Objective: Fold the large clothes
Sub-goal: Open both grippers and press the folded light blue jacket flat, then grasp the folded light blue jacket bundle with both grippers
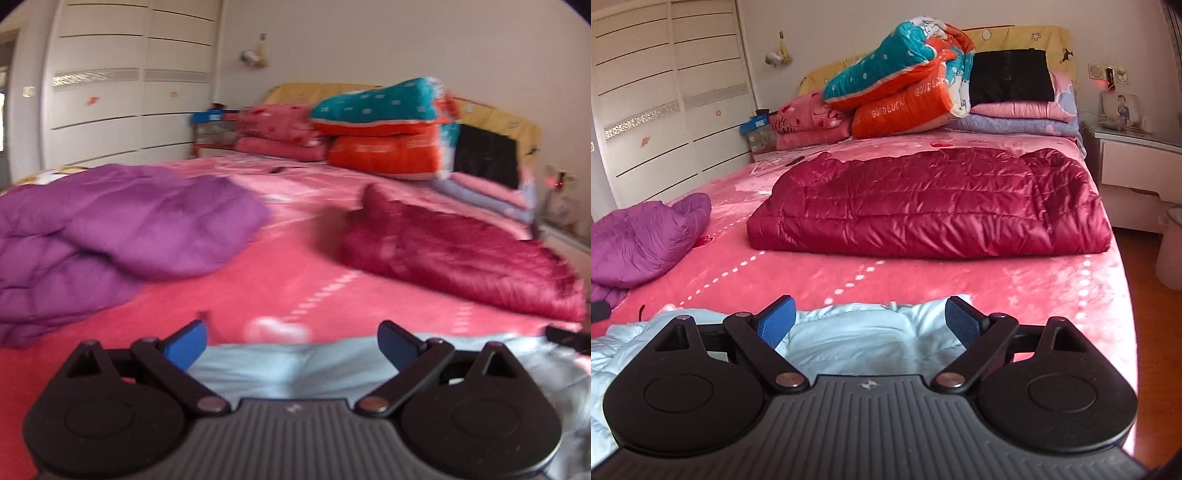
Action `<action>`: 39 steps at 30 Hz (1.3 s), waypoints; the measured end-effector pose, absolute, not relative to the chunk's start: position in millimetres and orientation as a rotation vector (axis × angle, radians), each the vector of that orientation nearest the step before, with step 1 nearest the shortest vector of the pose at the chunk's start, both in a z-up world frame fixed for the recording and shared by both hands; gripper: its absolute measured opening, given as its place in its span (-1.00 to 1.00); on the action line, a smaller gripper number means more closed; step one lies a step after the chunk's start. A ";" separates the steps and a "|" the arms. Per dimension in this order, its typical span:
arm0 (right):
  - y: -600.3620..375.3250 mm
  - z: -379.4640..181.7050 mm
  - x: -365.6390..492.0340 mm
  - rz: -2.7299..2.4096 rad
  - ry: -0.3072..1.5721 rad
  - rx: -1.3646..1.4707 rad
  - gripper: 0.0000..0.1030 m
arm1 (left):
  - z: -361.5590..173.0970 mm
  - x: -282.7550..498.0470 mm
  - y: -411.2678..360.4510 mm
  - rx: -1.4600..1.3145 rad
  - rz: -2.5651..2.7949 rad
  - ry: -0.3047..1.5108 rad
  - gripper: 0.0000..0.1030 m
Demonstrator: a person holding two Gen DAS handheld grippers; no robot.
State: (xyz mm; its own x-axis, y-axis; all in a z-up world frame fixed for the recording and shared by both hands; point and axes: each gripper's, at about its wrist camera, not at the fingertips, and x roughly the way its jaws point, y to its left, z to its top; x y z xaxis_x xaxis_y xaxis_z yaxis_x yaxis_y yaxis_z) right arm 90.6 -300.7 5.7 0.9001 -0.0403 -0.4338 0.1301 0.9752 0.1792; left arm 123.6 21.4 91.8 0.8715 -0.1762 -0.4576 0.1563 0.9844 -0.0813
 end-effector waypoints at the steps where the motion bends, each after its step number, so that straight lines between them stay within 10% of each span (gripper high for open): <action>1: -302.9 4.7 89.9 -0.090 0.454 0.208 1.00 | 92.5 122.2 10.0 -0.044 -0.192 0.495 0.91; 23: -303.3 -46.3 99.5 -0.103 0.544 0.131 1.00 | 10.8 133.7 -48.2 -0.051 -0.173 0.519 1.00; 39: -317.1 -12.1 28.5 -0.179 0.451 0.193 1.00 | 76.5 78.8 11.4 -0.109 -0.193 0.549 0.98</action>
State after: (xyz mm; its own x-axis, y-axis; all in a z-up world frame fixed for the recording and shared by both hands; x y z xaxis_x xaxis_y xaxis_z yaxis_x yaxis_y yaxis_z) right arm 28.5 -317.1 -12.1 0.8848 -0.1284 -0.4479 0.2135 0.9661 0.1449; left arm 78.8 11.4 76.5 0.8355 -0.2107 -0.5075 0.1527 0.9762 -0.1539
